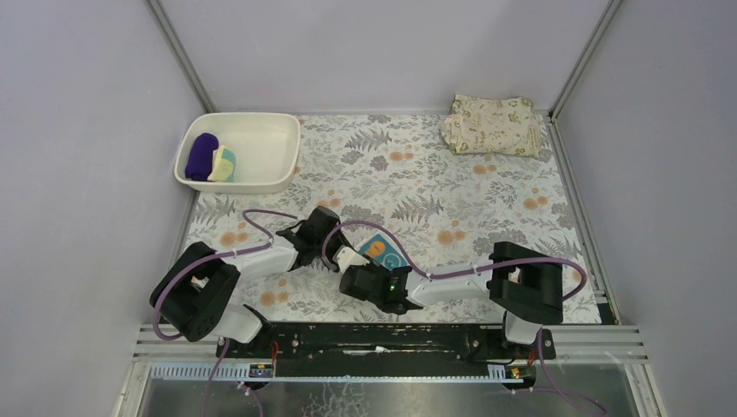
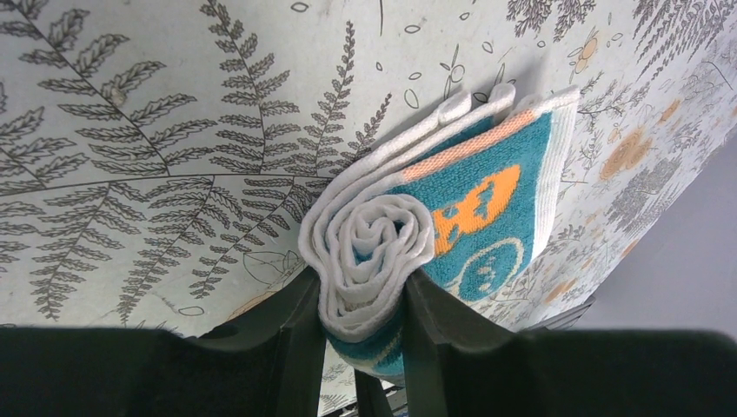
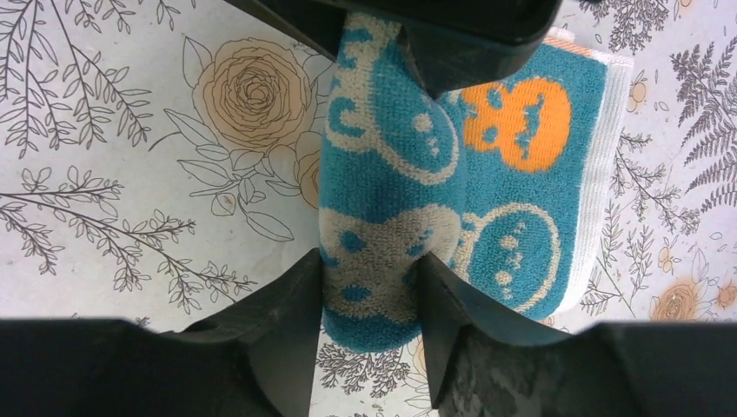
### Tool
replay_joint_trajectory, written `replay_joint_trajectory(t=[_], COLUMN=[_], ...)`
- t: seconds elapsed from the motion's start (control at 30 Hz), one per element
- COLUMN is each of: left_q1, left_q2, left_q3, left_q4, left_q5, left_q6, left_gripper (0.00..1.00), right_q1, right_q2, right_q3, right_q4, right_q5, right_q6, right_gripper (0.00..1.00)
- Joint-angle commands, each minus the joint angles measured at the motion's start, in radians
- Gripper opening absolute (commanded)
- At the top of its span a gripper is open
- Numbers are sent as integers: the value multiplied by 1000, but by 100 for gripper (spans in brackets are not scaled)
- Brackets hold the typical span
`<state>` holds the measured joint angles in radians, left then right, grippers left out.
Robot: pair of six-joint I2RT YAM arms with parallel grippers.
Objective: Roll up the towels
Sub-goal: Roll the towel at the center of the board.
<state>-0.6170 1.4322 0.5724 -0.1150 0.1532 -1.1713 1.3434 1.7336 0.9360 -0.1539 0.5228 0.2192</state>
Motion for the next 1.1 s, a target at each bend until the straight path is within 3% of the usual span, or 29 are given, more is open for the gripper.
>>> replay_joint_trajectory(t=[0.0, 0.13, 0.33, 0.7, 0.9, 1.07], left_q1=[-1, 34, 91, 120, 120, 119], left_q2=[23, -33, -156, -374, -472, -417], left_q3=[-10, -38, -55, -66, -115, -135], left_q4=[-132, -173, -251, -340, -296, -177], left_q5=[-85, -104, -145, -185, -132, -55], left_q6=[33, 37, 51, 46, 45, 37], left_gripper=[31, 31, 40, 81, 87, 87], right_q1=[2, -2, -81, -354, -487, -529], right_q2=[33, 28, 8, 51, 104, 203], right_q3=[-29, -20, -22, -154, -258, -268], right_q4=[-70, -40, 78, 369, 607, 687], right_q5=[-84, -212, -492, -1065, -1262, -1357], right_q6=[46, 28, 44, 277, 448, 539], right_gripper=[45, 34, 8, 7, 8, 9])
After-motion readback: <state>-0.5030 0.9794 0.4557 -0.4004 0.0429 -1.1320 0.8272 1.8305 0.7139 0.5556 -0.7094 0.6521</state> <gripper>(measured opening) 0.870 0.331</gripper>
